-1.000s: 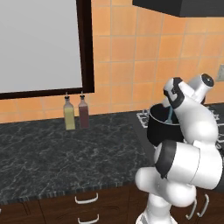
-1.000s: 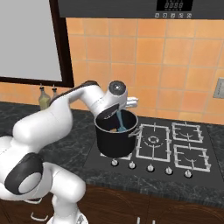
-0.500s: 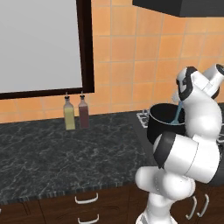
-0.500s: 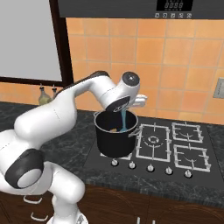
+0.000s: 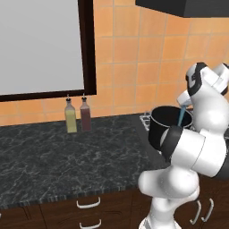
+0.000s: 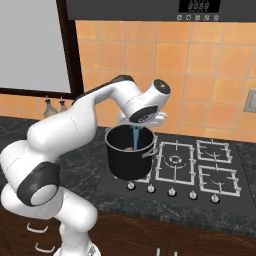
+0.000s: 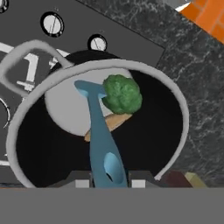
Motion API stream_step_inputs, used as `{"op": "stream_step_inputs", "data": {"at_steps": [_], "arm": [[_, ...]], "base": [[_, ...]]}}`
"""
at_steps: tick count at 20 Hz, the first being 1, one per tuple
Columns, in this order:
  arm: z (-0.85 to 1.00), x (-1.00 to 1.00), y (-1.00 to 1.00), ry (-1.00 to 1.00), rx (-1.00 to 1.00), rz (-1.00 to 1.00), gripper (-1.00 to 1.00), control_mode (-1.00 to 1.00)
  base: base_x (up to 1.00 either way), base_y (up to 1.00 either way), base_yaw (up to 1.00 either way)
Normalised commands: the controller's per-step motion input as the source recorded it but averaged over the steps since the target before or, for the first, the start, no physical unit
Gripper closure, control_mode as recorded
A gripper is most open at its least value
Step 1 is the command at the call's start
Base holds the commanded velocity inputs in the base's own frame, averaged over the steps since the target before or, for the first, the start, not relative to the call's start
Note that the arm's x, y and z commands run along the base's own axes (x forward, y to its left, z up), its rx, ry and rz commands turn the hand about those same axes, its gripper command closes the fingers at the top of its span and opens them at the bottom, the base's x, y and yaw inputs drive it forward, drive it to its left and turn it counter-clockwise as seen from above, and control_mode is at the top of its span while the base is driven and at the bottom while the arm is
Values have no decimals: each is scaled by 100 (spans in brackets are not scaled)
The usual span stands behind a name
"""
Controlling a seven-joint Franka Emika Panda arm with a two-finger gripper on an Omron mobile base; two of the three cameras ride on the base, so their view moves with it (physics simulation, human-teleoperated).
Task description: Put the broccoli and sweet potato in the pot. Retrieve the spatula and lightly stir the vegetables in the pot.
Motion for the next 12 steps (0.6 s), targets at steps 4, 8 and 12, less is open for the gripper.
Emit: {"op": "stream_step_inputs", "data": {"at_steps": [4,8,12], "arm": [[5,0,87,4,25,-25,100,-100],[26,15,70,-6,11,-25,100,-100],[0,29,3,-12,-18,-29,100,-100]], "base": [[0,0,0],[0,0,0],[0,0,0]]}}
